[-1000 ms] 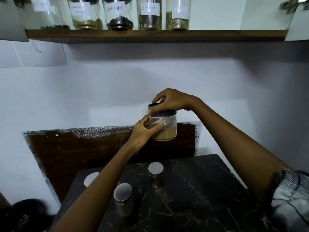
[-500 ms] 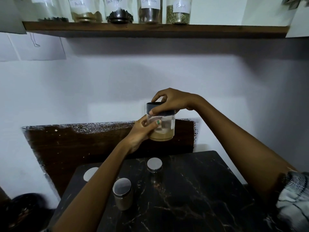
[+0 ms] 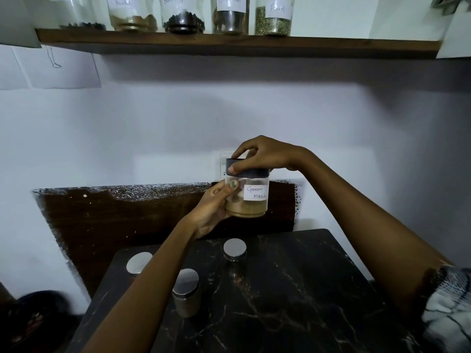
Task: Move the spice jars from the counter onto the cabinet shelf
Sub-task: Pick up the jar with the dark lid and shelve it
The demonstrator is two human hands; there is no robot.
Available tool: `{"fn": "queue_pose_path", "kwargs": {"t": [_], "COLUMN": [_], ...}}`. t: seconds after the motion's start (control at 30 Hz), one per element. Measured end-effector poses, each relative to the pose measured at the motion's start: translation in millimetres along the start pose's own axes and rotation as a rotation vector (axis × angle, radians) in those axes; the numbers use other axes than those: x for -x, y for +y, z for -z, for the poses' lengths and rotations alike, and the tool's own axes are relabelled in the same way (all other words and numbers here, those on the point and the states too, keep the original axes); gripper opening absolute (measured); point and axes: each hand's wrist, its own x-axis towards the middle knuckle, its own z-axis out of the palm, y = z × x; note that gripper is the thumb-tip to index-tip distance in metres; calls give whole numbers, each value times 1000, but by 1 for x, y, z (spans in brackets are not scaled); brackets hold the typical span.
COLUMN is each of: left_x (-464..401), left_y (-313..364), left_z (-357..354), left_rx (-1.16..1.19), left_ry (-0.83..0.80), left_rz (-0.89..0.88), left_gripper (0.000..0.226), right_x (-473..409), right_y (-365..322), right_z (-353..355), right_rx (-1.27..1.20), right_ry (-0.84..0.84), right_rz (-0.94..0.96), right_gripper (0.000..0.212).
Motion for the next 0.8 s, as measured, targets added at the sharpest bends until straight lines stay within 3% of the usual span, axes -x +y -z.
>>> {"fn": "queue_pose_path", "kwargs": {"t": [0.13, 0.23, 0.43, 0.67, 0.8], "left_x": [0, 0, 5, 7, 4], "left_y": [0, -4, -1, 2, 8], "left_z": [-2, -4, 2, 1, 1], "left_rx": [-17, 33, 121, 123, 135], "left_ry": [21, 22, 15, -10, -52], "left_rz": [49, 64, 45, 57, 25], "left_gripper": [77, 81, 101, 101, 97], "right_x": [-4, -4, 9, 15, 22], "right_y": [0, -2, 1, 9, 11], "right_z": [-7, -11, -2, -4, -2], "right_rx": [172, 206, -81, -181, -266], "right_ry": [140, 145, -61, -32, -29], "right_rz": [-23, -37, -33, -2, -16], "right_gripper": [44, 48, 41, 36, 62]}}
